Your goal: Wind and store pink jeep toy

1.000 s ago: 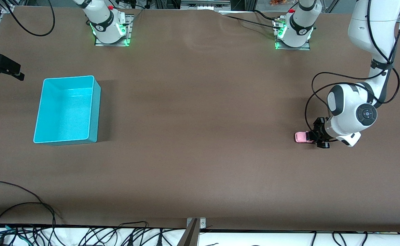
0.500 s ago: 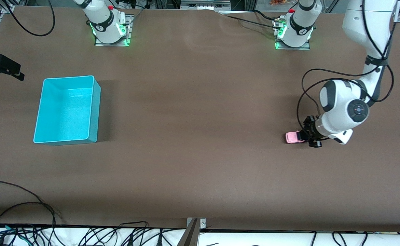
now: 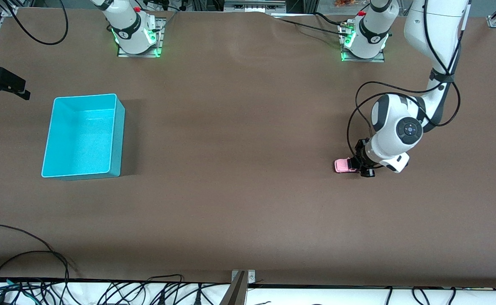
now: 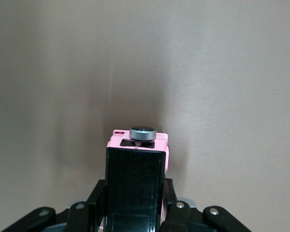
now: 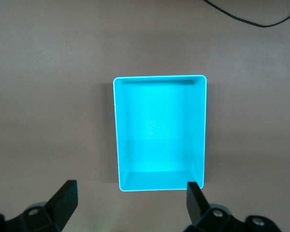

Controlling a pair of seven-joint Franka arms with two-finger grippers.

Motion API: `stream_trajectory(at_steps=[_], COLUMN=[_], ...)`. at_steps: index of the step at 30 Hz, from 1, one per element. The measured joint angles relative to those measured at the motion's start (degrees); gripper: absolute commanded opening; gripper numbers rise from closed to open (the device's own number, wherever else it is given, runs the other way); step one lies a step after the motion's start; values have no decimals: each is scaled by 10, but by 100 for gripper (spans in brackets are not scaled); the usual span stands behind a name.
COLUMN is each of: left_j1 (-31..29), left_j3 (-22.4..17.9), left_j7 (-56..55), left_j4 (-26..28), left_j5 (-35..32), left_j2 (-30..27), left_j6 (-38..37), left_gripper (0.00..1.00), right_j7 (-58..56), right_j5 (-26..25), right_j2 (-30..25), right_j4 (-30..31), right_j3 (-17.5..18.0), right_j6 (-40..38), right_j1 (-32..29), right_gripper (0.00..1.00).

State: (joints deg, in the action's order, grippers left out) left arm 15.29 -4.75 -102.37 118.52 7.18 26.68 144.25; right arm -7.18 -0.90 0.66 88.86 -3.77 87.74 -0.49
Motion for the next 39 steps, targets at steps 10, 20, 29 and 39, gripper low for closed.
stream_trajectory(at_steps=[10,20,29,39], left_j1=[-1,-44,-105,-167], left_j3=[-3,-6,-10,-11], left_j7=[4,69,154,205], left_j4=[4,10,12,12], left_j5=[0,0,-1,-30], left_j2=[-1,-4,-5,-3], left_j6=[7,5,6,16], left_gripper=[1,1,3,4], right_j7=[0,0,0,0], right_j5=[0,0,0,0], right_j2=[0,0,0,0], right_j4=[0,0,0,0], right_j3=[0,0,0,0], right_j6=[0,0,0,0], right_j1=[0,0,0,0], right_gripper=[100,100,100,100])
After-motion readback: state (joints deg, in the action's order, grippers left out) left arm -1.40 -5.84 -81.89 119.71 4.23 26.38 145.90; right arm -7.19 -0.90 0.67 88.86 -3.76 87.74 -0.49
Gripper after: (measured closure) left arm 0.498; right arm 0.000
